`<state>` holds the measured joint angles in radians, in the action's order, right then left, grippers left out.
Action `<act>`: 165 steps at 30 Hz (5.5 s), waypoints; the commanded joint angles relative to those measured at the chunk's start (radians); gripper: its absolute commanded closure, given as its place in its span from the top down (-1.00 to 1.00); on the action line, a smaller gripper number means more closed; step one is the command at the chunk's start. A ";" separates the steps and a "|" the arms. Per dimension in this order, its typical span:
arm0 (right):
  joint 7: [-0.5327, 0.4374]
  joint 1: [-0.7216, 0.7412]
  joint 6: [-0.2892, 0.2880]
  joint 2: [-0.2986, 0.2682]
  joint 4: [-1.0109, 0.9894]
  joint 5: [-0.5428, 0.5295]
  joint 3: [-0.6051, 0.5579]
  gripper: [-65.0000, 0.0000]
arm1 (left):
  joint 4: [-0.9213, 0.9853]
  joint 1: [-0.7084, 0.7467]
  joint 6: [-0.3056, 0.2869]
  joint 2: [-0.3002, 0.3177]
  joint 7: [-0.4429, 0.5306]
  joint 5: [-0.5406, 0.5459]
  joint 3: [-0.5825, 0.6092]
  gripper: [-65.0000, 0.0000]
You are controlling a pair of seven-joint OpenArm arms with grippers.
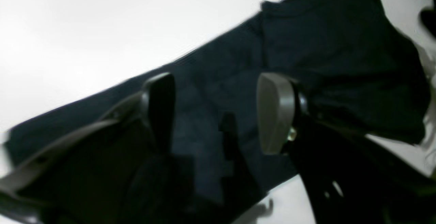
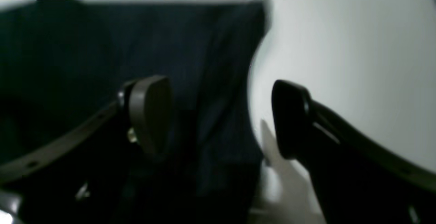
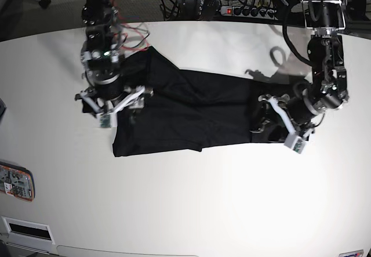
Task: Fold the T-shirt properly
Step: 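Grasp the folded strip's ends and push them toward the middle, then grasp the strip ends again and fold them toward each other, then fold the bundle over with the right gripper and press it flat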
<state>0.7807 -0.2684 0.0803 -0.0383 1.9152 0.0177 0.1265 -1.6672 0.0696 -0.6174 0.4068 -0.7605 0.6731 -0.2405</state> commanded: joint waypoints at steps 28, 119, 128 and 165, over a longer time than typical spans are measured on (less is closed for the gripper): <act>0.104 0.120 -0.023 -0.134 -0.348 -0.668 0.169 0.37 | -0.314 0.319 -0.008 0.119 0.025 0.122 -0.725 0.05; 0.557 0.329 -0.017 0.097 -0.009 -0.163 -0.192 -1.00 | -0.027 0.147 0.000 -0.251 0.373 -0.164 0.261 -0.02; 0.555 0.347 -0.017 0.097 -0.009 -0.163 -0.192 -1.00 | -0.420 0.387 0.000 -0.197 0.381 -0.163 -0.010 -0.02; 0.342 0.430 0.123 0.195 -0.196 -0.167 -0.423 -1.00 | -0.431 0.442 0.000 -0.124 0.473 -0.163 -0.615 -0.02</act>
<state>1.1370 0.1417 0.2104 0.1421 1.7042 -0.1314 -0.2890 -2.0830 0.5102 -0.6243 0.2718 -0.3168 0.4931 -0.8490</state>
